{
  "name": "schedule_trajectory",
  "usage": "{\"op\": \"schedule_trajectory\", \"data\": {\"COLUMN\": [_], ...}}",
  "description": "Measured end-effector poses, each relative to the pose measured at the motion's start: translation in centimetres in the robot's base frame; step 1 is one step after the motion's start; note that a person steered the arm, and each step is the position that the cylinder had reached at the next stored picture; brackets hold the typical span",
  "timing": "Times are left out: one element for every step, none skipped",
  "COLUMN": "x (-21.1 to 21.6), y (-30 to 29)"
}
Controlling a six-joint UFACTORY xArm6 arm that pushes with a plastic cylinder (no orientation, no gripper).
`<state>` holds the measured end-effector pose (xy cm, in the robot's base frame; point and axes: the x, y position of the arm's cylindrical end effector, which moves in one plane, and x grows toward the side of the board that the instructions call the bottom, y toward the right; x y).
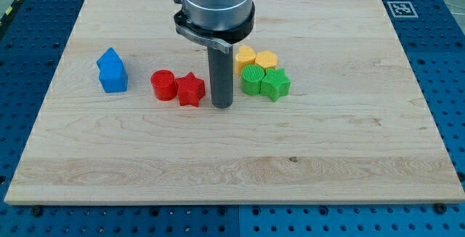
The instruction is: Move the red blocks towards left
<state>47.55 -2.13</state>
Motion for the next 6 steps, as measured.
{"op": "schedule_trajectory", "data": {"x": [-0.2,0.0,0.4,-1.0,-2.0,-2.9], "y": [-1.4,-1.9,-4.5,-5.6,-5.6,-5.6]}}
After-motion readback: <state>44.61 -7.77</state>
